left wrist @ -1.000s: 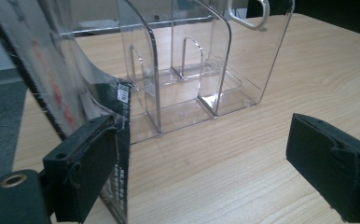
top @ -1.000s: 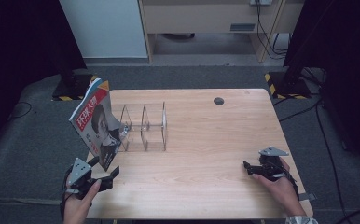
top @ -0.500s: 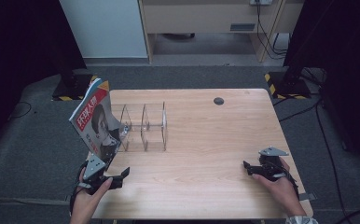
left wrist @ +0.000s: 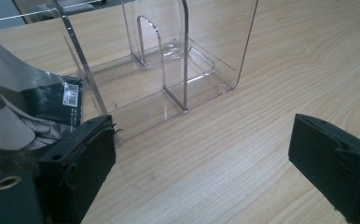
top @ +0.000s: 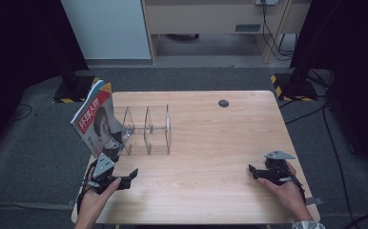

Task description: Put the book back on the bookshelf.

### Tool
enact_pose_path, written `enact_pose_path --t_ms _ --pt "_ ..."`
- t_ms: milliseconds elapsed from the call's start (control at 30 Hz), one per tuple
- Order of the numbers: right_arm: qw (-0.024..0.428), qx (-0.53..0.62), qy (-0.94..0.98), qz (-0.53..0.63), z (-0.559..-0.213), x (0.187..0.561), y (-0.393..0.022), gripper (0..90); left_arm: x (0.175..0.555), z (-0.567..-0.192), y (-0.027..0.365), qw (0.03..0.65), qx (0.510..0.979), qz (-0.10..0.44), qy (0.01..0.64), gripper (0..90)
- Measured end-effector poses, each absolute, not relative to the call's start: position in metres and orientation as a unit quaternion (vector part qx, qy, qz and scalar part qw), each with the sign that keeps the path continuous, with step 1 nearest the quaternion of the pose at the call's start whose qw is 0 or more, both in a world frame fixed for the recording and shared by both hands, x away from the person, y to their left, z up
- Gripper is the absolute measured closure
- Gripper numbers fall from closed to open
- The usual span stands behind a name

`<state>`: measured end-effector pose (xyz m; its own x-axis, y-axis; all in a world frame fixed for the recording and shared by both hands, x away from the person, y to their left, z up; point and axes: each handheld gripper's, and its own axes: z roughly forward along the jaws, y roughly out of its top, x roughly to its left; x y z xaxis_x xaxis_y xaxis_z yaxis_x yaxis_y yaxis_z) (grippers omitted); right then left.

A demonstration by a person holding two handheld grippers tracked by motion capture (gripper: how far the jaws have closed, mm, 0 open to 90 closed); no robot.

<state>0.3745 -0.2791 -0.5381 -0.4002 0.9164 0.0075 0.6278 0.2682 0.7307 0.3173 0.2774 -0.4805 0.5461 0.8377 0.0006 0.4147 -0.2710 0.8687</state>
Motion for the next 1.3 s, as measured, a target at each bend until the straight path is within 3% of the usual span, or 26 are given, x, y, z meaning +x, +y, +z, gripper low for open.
enact_pose_path --t_ms 800,1300 --pt "0.216 0.505 0.766 0.335 -0.538 0.374 -0.279 15.8 0.336 -0.475 0.238 0.444 0.779 0.224 0.381 5.9" --pt "0.216 0.504 0.767 0.334 -0.538 0.374 -0.279 15.7 0.348 -0.476 0.184 0.434 0.803 0.211 0.35 5.6"
